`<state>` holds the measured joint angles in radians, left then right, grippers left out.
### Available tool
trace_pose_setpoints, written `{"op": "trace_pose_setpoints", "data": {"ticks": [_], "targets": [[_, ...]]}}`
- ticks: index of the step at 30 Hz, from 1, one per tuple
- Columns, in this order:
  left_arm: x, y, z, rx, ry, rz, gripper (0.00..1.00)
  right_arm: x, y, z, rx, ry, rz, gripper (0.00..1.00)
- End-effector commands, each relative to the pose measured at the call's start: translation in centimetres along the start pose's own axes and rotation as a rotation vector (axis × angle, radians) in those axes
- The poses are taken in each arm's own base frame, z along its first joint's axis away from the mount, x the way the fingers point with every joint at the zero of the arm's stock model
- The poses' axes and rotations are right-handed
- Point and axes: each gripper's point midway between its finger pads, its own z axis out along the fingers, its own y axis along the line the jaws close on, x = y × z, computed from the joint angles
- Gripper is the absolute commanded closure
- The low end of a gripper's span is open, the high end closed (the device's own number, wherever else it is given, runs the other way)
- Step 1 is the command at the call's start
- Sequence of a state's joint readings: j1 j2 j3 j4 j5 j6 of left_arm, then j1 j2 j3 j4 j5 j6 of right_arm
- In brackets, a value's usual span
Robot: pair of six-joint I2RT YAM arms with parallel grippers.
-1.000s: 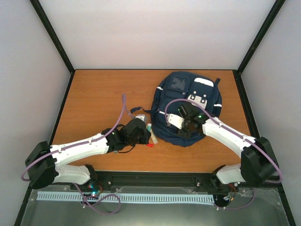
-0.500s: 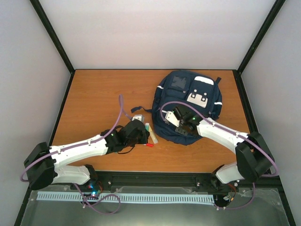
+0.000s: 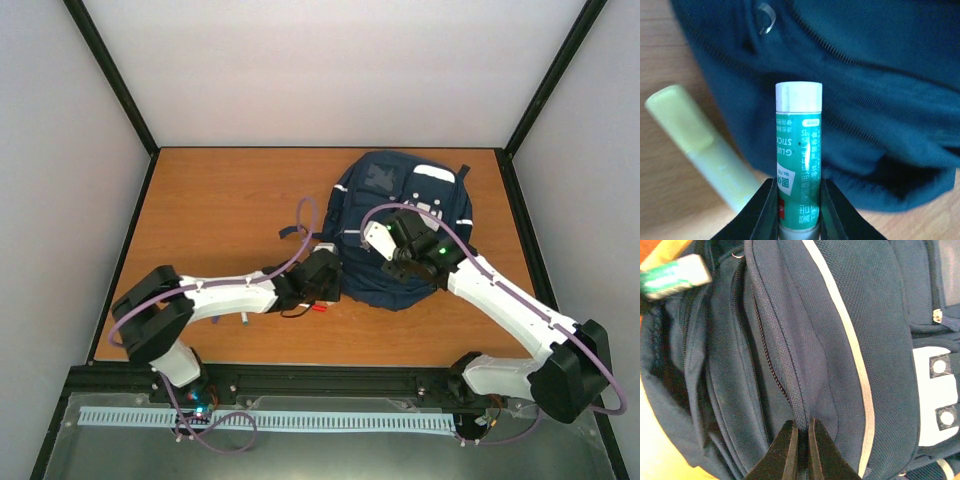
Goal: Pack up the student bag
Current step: Place the stationery in the student bag.
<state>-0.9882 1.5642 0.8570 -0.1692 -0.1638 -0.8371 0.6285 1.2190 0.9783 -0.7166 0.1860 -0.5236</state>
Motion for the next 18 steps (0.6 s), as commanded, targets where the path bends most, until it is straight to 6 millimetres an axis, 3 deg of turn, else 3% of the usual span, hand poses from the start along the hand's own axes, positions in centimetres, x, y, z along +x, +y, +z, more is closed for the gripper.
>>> {"op": "trace_pose_setpoints", "data": {"ticks": [1, 8, 15, 18], "targets": [[-3.7, -3.2, 1.4, 0.061, -0.112, 0.057, 0.99, -0.5, 2.0, -2.6, -0.129, -0.042, 0.051, 0.97], [-7.2, -4.8, 3.5, 0.048, -0.169, 0.098, 0.99, -2.1, 3.6, -5.2, -0.321, -0.112, 0.133, 0.97], [-9.0, -4.8, 1.9, 0.022, -0.197, 0.136, 0.99, -4.6, 0.3, -5.9, -0.308, -0.165, 0.233, 0.97], [-9.3, -6.4, 0.4, 0.117, -0.192, 0.068, 0.99, -5.6, -0.8, -5.4, -0.293, -0.183, 0.255, 0.97]]}}
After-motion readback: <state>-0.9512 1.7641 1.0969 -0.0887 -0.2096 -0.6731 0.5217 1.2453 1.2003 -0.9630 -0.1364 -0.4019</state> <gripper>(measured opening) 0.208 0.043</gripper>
